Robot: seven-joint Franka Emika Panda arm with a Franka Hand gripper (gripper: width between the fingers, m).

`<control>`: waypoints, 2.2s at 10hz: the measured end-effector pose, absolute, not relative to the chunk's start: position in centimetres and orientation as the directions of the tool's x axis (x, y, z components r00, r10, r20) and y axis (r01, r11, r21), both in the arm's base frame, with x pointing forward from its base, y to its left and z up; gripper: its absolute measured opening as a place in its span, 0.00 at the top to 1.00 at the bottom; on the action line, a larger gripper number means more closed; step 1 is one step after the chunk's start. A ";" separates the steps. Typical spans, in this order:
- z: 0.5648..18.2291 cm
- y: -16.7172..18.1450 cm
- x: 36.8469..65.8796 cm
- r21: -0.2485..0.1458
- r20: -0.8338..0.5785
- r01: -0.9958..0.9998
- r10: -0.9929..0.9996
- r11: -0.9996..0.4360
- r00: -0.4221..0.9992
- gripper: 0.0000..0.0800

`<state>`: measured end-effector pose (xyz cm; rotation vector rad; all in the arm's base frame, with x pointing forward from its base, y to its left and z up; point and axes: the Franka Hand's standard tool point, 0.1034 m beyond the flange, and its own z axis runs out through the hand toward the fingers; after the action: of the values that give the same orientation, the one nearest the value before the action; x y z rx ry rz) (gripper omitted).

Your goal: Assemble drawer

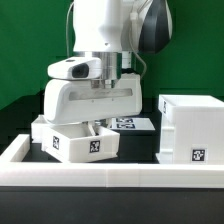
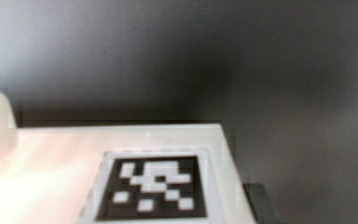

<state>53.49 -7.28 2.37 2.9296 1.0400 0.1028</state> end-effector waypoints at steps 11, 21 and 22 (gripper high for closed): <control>1.7 -7.6 52.5 0.051 -0.035 0.985 0.986 -0.164 0.166 0.95; 1.6 -6.7 52.1 -0.037 -0.040 0.994 0.995 -0.098 0.096 0.95; 1.6 -6.4 52.1 -0.037 -0.040 0.994 0.994 -0.103 0.101 0.95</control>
Offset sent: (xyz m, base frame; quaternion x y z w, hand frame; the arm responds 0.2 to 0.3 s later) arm -0.0025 0.0101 -0.0027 0.0016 0.0157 -0.1667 0.9859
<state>52.15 -6.39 1.58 2.3319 2.1048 -0.0853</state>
